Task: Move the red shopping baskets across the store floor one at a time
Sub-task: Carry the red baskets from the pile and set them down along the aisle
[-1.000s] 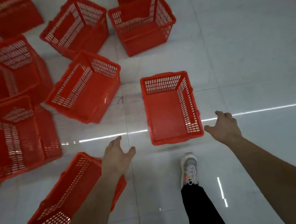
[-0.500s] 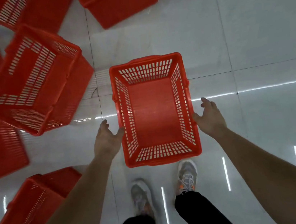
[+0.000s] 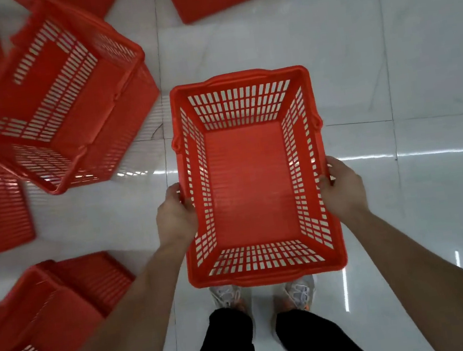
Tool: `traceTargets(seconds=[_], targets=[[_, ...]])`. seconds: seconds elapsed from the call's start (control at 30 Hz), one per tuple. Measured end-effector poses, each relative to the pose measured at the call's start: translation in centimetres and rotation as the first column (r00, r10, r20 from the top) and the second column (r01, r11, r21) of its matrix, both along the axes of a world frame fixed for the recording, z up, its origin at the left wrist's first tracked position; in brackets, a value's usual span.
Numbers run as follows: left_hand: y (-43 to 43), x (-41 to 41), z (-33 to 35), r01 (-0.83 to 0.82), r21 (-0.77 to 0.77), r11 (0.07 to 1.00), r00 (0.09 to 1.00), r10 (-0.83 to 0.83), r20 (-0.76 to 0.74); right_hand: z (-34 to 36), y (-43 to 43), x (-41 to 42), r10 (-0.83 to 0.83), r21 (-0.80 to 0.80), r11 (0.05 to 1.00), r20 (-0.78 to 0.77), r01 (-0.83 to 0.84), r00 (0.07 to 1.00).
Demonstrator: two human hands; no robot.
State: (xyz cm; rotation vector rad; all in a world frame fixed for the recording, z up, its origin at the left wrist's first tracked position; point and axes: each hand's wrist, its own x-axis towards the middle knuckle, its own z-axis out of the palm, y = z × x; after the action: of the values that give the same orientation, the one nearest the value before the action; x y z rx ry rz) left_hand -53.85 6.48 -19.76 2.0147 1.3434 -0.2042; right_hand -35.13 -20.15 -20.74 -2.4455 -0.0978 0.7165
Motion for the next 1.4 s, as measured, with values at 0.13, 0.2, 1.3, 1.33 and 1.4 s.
traceTargets(seconds=[0.13,0.2,1.3,1.33,1.4], targets=[[1.1,-3.9,9.9,-0.058,-0.027,0.998,0.997,0.059,0.047,10.4,2.6,-0.9,0.057,0.051,0.997,0.046,-0.059,0.997],[1.5,-6.2,15.2,-0.090,0.001,0.996,0.991,0.090,0.096,16.1,4.1,-1.4,0.094,0.097,0.990,0.042,-0.098,0.995],[-7.5,-46.7,41.9,-0.976,-0.167,-0.141,-0.183,0.944,0.274,46.1,44.7,-42.1,0.996,0.266,-0.011,0.093,-0.964,0.014],[-7.5,-47.0,41.2,-0.972,-0.165,-0.167,-0.207,0.942,0.265,45.4,45.6,-43.4,0.996,0.268,-0.044,0.081,-0.963,-0.023],[-7.5,-47.5,39.5,-0.961,-0.169,-0.218,-0.255,0.937,0.238,43.4,47.4,-45.7,0.996,0.270,-0.085,0.032,-0.959,-0.079]])
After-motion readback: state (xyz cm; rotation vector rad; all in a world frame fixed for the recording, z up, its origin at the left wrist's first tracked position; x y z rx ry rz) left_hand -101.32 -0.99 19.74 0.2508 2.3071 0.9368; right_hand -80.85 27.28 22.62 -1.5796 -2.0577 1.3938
